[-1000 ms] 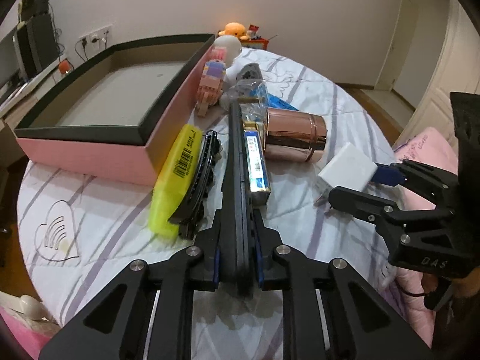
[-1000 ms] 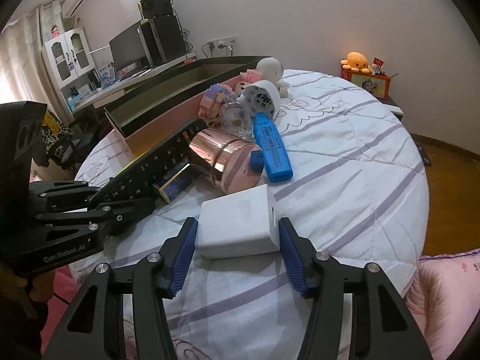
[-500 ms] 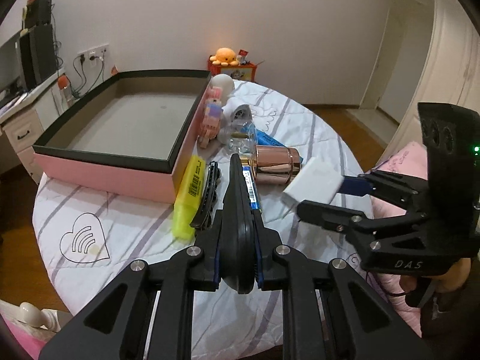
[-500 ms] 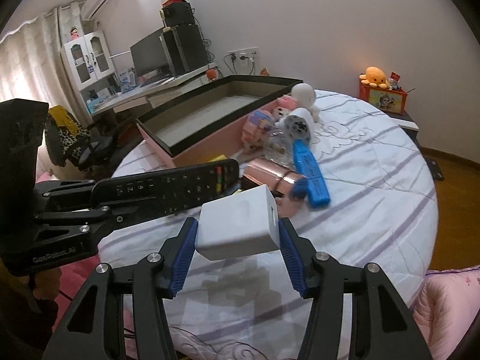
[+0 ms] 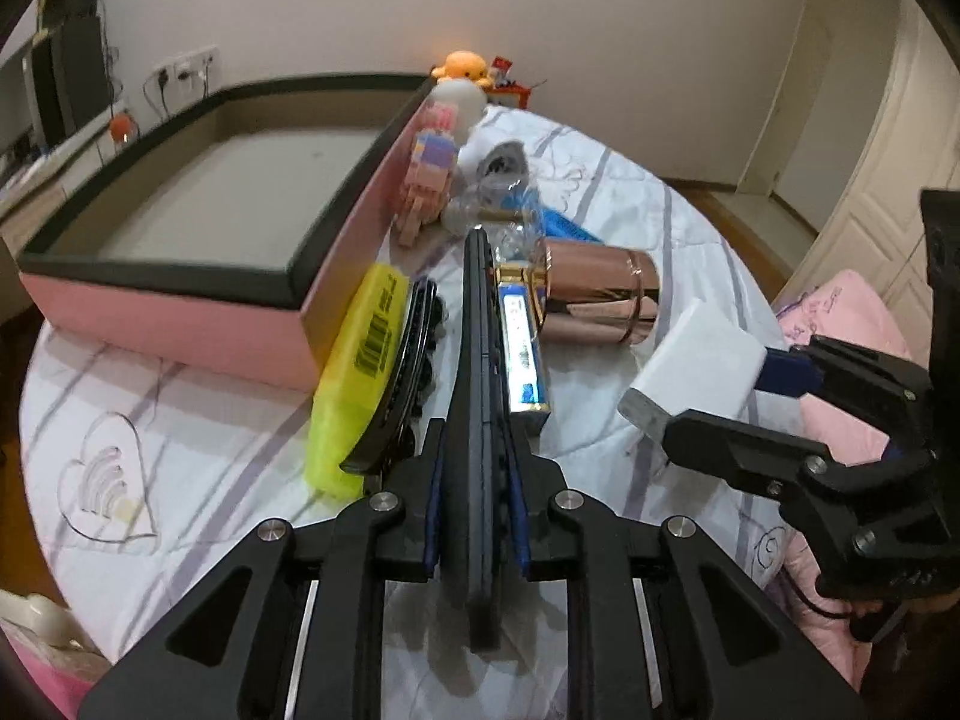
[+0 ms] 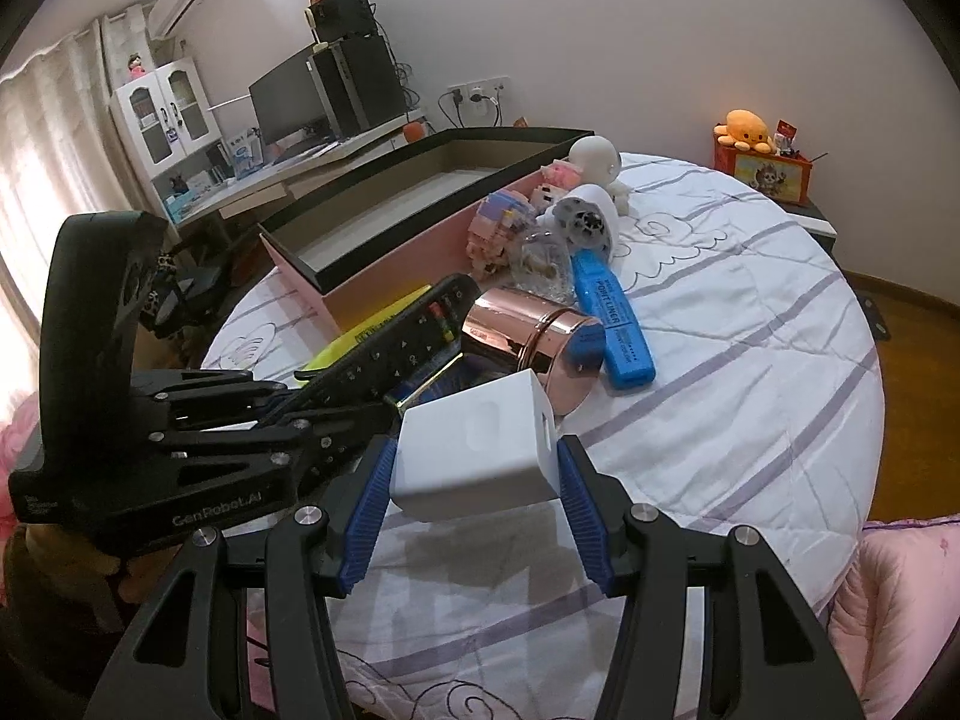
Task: Organize rigid objects
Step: 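Carry the charger and remote into the pink box and open both grippers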
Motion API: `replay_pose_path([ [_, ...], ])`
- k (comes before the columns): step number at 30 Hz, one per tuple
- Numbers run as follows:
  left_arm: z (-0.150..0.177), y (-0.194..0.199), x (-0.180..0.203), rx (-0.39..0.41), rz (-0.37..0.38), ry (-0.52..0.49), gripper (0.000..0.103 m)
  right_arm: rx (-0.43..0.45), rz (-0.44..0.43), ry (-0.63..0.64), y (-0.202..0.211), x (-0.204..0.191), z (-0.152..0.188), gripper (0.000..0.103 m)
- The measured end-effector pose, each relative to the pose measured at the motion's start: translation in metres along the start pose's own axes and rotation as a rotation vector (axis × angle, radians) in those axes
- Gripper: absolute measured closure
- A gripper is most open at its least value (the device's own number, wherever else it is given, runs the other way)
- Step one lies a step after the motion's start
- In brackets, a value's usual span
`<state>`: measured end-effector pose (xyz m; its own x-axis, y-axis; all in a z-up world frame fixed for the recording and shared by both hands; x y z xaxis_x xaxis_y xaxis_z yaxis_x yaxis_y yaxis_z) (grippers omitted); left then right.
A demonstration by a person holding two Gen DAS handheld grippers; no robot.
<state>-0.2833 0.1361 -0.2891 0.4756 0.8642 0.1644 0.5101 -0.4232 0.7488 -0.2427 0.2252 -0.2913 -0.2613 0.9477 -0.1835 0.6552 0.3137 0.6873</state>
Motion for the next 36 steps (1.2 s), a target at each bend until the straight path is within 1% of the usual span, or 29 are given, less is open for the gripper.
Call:
replay_pose_path([
  [4,-0.01,0.023,0.001,0.053,0.006,-0.017,0.086,0.021,0.001,0.009,0.004,-0.002,-0.008,0.047],
  [8,-0.022,0.04,-0.004,0.091,0.04,0.001,0.086,0.045,-0.003,0.029,0.005,-0.01,-0.021,0.047],
  [11,-0.029,0.053,-0.008,0.124,0.046,0.003,0.086,0.055,-0.002,0.046,0.004,-0.016,-0.029,0.047],
  [18,-0.046,0.07,-0.016,0.174,0.05,0.007,0.086,0.084,-0.006,0.074,0.001,-0.031,-0.053,0.047],
  [23,-0.061,0.075,-0.027,0.201,0.021,0.007,0.086,0.118,-0.007,0.099,-0.001,-0.044,-0.078,0.047],
  [24,-0.065,0.075,-0.03,0.205,0.015,0.007,0.086,0.128,0.003,0.106,-0.002,-0.046,-0.086,0.047],
  [30,-0.088,0.07,-0.07,0.218,-0.058,0.044,0.086,0.159,0.011,0.133,-0.023,-0.06,-0.129,0.047],
  [32,-0.095,0.063,-0.084,0.213,-0.09,0.06,0.086,0.15,0.015,0.135,-0.038,-0.064,-0.14,0.047],
  [36,-0.104,0.042,-0.114,0.178,-0.124,0.106,0.086,0.094,0.016,0.131,-0.074,-0.069,-0.154,0.047],
])
Point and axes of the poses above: each gripper's, at about its wrist camera, not at the fingertips, and y roughly against the way its jaws point, x to its right, z to its underside, the point moved 7 cm from there along -y, roughly the way its jaws point, and after that the axes turned 4 degrees about z, right-handed, at the moved point
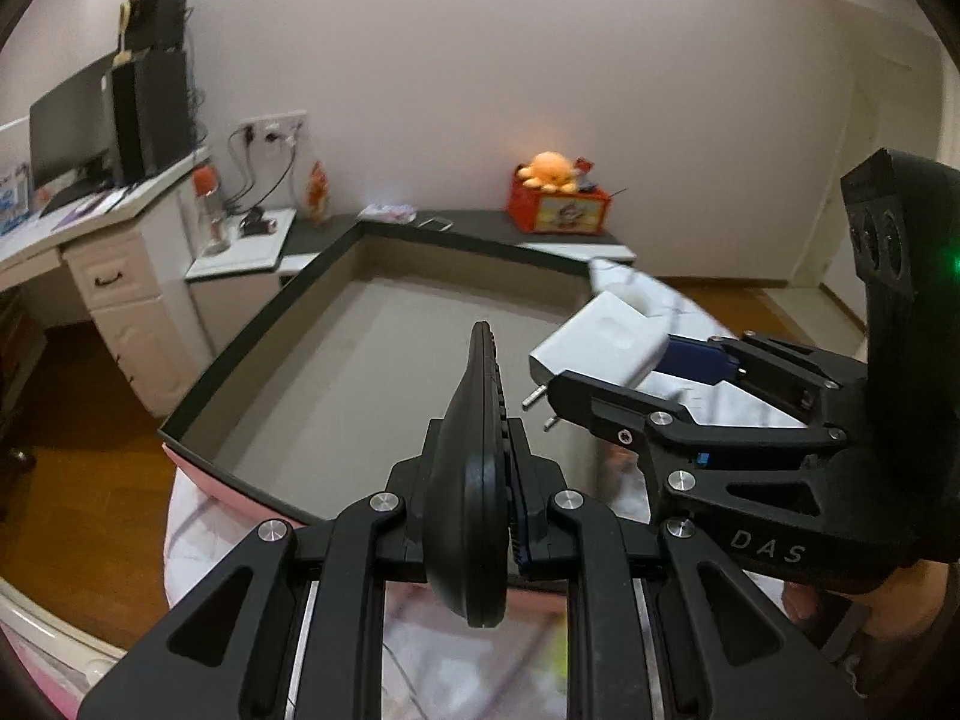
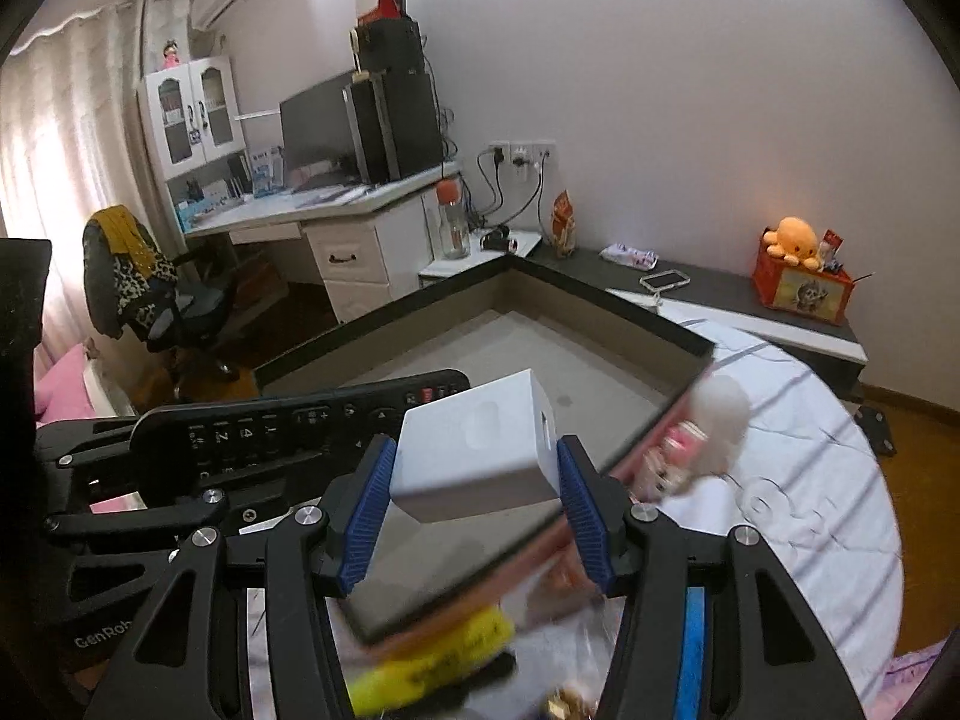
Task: Organize rigid objects
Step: 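Carry the charger and remote into the pink box and open both grippers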
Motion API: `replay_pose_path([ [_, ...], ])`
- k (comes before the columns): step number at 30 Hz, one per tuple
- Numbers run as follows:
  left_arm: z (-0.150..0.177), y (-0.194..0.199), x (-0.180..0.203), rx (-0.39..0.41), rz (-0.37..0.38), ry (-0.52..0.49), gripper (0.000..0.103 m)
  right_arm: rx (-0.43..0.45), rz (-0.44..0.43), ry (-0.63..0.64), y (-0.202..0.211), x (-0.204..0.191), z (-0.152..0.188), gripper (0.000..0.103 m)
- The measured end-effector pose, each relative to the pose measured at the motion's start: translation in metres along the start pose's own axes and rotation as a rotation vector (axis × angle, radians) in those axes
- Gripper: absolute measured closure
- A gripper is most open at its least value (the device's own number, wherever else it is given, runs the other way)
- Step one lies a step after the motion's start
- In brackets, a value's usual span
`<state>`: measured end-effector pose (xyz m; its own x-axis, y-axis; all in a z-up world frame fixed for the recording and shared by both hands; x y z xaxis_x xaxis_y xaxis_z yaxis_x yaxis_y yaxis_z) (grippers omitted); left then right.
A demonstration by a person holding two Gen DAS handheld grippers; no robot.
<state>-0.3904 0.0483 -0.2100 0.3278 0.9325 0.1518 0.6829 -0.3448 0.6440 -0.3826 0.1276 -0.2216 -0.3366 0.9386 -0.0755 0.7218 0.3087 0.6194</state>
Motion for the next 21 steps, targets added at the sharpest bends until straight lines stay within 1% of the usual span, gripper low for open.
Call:
replay_pose_path([
  [5,0.005,-0.025,-0.014,-0.039,-0.013,0.033,0.086,-0.071,0.014,-0.012,-0.035,0.0,0.004,0.047],
  [10,0.007,-0.035,-0.021,-0.046,-0.025,0.046,0.086,-0.107,0.017,-0.029,-0.047,0.007,0.01,0.046],
  [13,0.007,-0.034,-0.023,-0.04,-0.03,0.06,0.083,-0.108,0.013,-0.041,-0.045,0.01,0.01,0.046],
  [14,0.008,-0.033,-0.023,-0.043,-0.034,0.067,0.08,-0.11,0.01,-0.047,-0.045,0.011,0.01,0.046],
  [15,0.008,-0.031,-0.023,-0.04,-0.046,0.068,0.075,-0.11,0.011,-0.052,-0.043,0.012,0.011,0.045],
  [16,0.007,-0.028,-0.024,-0.034,-0.061,0.066,0.071,-0.108,0.018,-0.054,-0.04,0.014,0.012,0.043],
  [17,0.008,-0.023,-0.024,-0.023,-0.079,0.062,0.064,-0.106,0.026,-0.057,-0.038,0.014,0.011,0.04],
  [18,0.007,-0.019,-0.026,-0.012,-0.097,0.064,0.053,-0.102,0.035,-0.065,-0.033,0.016,0.012,0.038],
  [19,0.006,-0.013,-0.027,0.003,-0.112,0.073,0.048,-0.092,0.038,-0.071,-0.029,0.017,0.011,0.035],
  [20,0.004,-0.007,-0.028,0.021,-0.118,0.082,0.035,-0.081,0.043,-0.078,-0.024,0.019,0.01,0.03],
  [21,0.004,0.001,-0.029,0.045,-0.132,0.096,0.017,-0.069,0.056,-0.087,-0.019,0.021,0.009,0.027],
])
Point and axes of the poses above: each gripper's, at about its wrist camera, not at the fingertips, and y roughly against the way its jaws point, x to its right, z to its underside, the point moved 7 cm from there along -y, roughly the way its jaws point, and after that the axes turned 4 degrees about z, right-handed, at the moved point
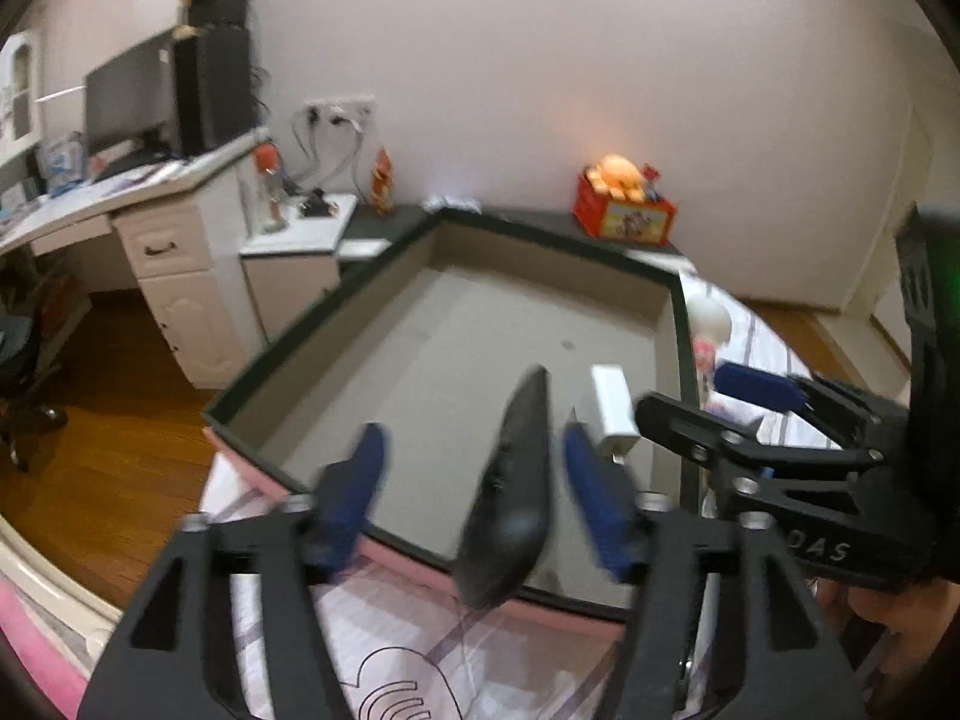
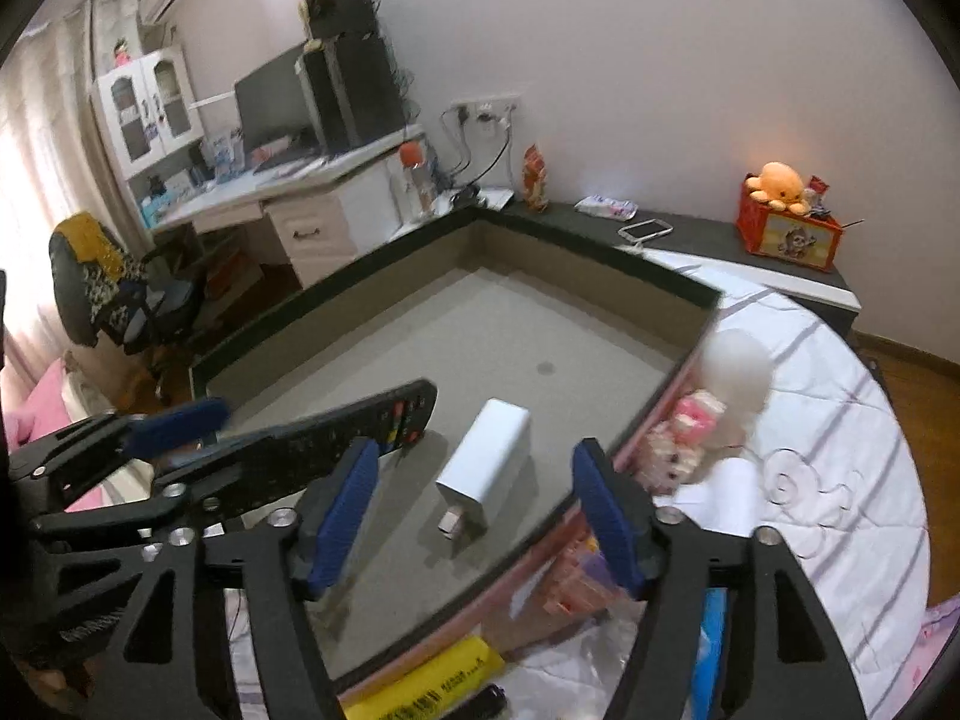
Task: Organize rigid objects
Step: 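Carry the charger and remote into the pink box and open both grippers, then withdraw both grippers from the box and move the right toward the copper cup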
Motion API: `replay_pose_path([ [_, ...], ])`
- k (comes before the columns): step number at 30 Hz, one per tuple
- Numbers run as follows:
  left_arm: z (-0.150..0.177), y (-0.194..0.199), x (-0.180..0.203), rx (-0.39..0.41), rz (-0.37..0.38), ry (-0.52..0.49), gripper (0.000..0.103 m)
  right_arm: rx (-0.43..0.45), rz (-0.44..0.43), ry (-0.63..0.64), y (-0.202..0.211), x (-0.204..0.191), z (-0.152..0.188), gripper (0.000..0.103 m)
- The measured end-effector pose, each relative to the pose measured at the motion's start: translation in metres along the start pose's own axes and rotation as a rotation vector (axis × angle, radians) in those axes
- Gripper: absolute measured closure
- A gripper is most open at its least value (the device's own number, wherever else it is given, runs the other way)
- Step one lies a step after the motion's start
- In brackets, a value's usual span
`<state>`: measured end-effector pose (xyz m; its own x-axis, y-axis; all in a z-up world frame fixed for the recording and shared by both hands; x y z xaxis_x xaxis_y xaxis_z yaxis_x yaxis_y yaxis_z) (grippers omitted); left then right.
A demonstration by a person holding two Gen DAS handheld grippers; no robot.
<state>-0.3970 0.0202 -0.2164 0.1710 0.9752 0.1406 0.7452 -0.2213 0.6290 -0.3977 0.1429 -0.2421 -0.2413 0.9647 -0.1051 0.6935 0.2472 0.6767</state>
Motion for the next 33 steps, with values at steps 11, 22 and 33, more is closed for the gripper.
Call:
replay_pose_path([
  [11,0.009,0.052,0.015,0.05,-0.031,0.006,0.0,0.077,-0.015,-0.033,0.063,0.008,0.012,0.021],
  [22,0.058,0.08,0.048,-0.012,-0.027,-0.084,0.0,0.123,0.047,-0.092,0.131,0.05,0.062,0.021],
  [33,0.107,0.075,0.088,-0.129,0.018,-0.182,0.0,0.071,0.079,-0.159,0.137,0.083,0.111,0.021],
])
Point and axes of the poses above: each gripper's, at about its wrist camera, not at the fingertips, and y roughly against the way its jaws point, x to its right, z to its underside, the point moved 7 cm from there along -y, roughly the way its jaws point, and after that the axes turned 4 degrees about z, right-handed, at the moved point
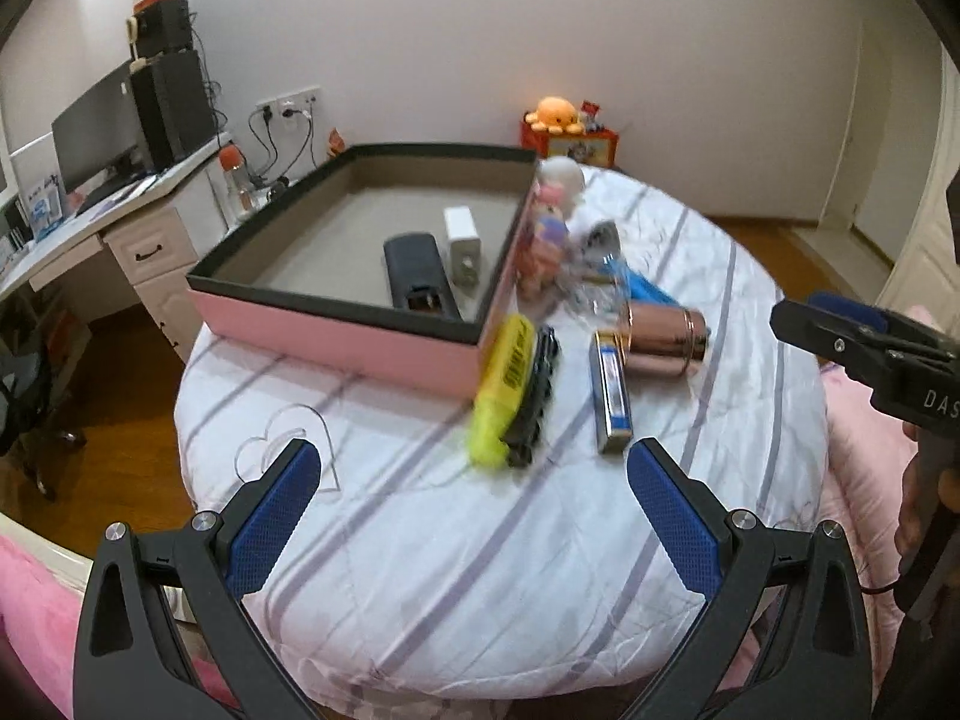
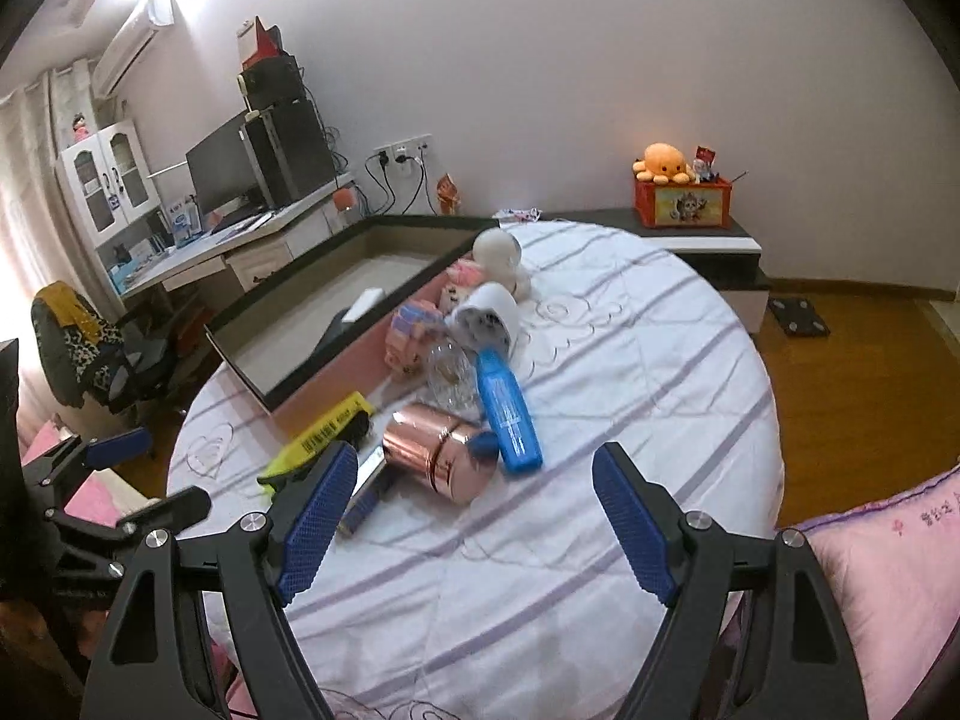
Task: Organize rigid objects
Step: 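Withdraw both grippers from the box and move the right toward the copper cup, then grasp the copper cup with the right gripper while the left grasps the gold-blue box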
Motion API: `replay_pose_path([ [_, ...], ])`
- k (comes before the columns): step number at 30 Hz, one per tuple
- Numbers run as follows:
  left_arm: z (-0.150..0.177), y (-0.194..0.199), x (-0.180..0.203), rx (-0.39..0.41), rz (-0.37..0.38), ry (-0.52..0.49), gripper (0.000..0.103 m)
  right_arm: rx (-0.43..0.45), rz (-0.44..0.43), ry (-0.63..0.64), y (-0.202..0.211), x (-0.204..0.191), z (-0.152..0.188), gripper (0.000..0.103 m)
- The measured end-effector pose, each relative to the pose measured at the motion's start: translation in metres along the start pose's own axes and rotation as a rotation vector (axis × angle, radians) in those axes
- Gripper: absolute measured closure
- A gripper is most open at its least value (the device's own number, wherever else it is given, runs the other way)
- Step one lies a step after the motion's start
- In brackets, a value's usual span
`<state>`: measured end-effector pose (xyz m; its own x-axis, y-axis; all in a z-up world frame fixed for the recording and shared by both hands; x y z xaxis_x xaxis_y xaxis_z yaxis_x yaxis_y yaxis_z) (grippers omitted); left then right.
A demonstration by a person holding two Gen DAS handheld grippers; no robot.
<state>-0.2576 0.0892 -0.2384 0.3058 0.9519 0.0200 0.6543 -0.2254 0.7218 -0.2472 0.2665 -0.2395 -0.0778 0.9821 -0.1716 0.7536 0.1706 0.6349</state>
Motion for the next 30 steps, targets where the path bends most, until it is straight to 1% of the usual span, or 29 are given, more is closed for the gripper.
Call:
replay_pose_path([
  [5,0.006,-0.012,0.007,-0.036,-0.002,-0.028,0.0,-0.032,-0.011,0.007,-0.015,-0.003,0.01,0.021],
  [10,0.013,-0.021,0.005,-0.062,-0.009,-0.028,0.0,-0.081,-0.011,0.005,-0.047,-0.011,0.014,0.021],
  [14,0.016,-0.03,0.006,-0.078,0.006,-0.014,0.0,-0.084,-0.007,-0.005,-0.064,-0.019,0.013,0.021],
  [20,0.018,-0.042,0.01,-0.097,0.005,-0.039,0.0,-0.11,0.013,0.025,-0.088,-0.028,0.014,0.021],
  [21,0.018,-0.043,0.011,-0.1,0.007,-0.037,0.0,-0.107,0.022,0.037,-0.089,-0.029,0.014,0.023],
  [22,0.017,-0.043,0.012,-0.101,0.003,-0.036,0.0,-0.099,0.036,0.062,-0.089,-0.03,0.014,0.033],
  [25,0.015,-0.042,0.016,-0.091,-0.005,-0.039,0.0,-0.103,0.022,0.083,-0.084,-0.028,0.015,0.033],
  [28,0.011,-0.04,0.024,-0.077,-0.009,-0.047,0.0,-0.096,0.027,0.105,-0.069,-0.022,0.02,0.033],
  [30,0.009,-0.039,0.033,-0.069,0.006,-0.06,0.0,-0.083,0.032,0.105,-0.057,-0.015,0.021,0.033],
])
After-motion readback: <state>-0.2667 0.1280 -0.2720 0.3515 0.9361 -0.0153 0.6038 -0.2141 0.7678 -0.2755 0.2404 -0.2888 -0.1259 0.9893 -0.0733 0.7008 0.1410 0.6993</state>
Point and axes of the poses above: each gripper's, at about its wrist camera, not at the fingertips, and y roughly against the way its jaws point, x to its right, z to its underside, the point moved 7 cm from there along -y, roughly the way its jaws point, and after that the axes turned 4 degrees about z, right-handed, at the moved point
